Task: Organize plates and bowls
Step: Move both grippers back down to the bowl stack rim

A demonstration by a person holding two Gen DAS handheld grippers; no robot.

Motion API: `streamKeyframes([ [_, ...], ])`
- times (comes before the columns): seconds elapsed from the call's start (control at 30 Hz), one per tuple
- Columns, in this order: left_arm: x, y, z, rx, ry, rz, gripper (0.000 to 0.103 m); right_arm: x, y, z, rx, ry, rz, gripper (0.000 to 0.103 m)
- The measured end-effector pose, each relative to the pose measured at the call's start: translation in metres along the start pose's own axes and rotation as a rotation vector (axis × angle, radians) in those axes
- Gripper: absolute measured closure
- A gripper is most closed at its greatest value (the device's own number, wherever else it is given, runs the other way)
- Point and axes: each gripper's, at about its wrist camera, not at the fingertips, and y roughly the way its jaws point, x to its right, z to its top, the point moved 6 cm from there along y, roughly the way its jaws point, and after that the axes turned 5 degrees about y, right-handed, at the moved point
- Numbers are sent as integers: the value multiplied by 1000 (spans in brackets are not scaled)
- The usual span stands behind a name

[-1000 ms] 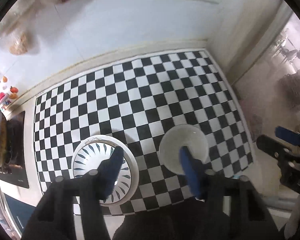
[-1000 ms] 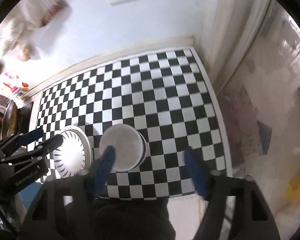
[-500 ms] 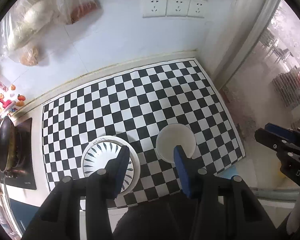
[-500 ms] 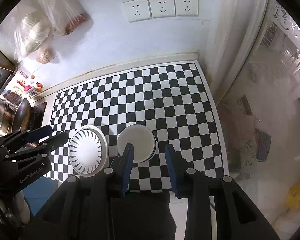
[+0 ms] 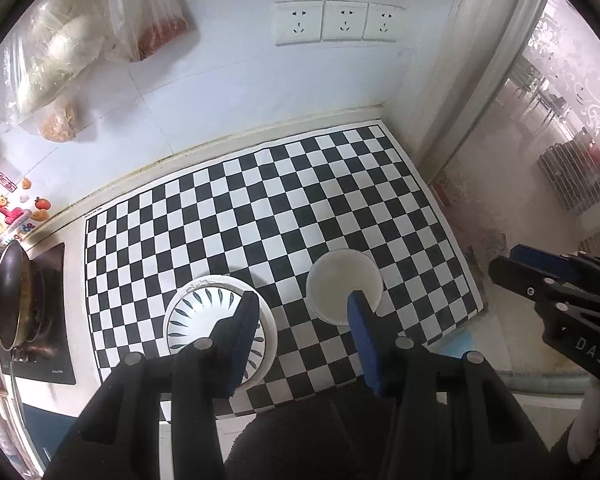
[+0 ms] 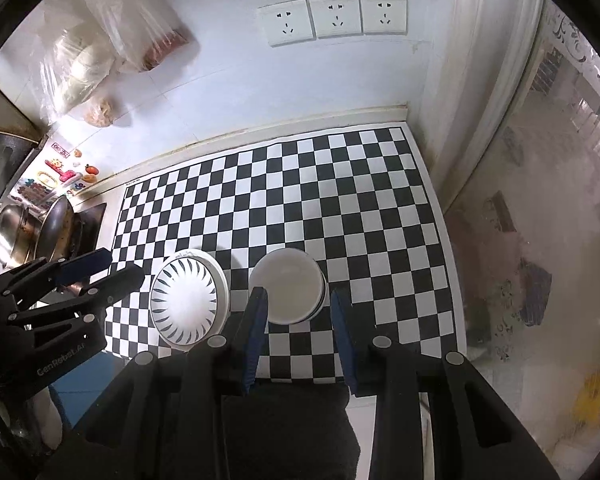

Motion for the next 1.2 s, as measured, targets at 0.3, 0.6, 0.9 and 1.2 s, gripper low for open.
streamKeyframes([
  [0.3, 2, 42, 6, -40, -4, 5, 59, 11, 48, 2, -56, 42, 1, 67],
  [0.6, 0, 127, 3, -201, -24, -54, 59, 26, 126, -6, -173, 74, 8, 32],
  [0.9, -13, 213, -9, -362, -106, -103, 59, 60, 217, -22, -292, 180, 1, 23],
  [1.2, -11, 273, -23, -513, -224, -281, 59, 86, 280, -36, -391, 254, 24, 23],
])
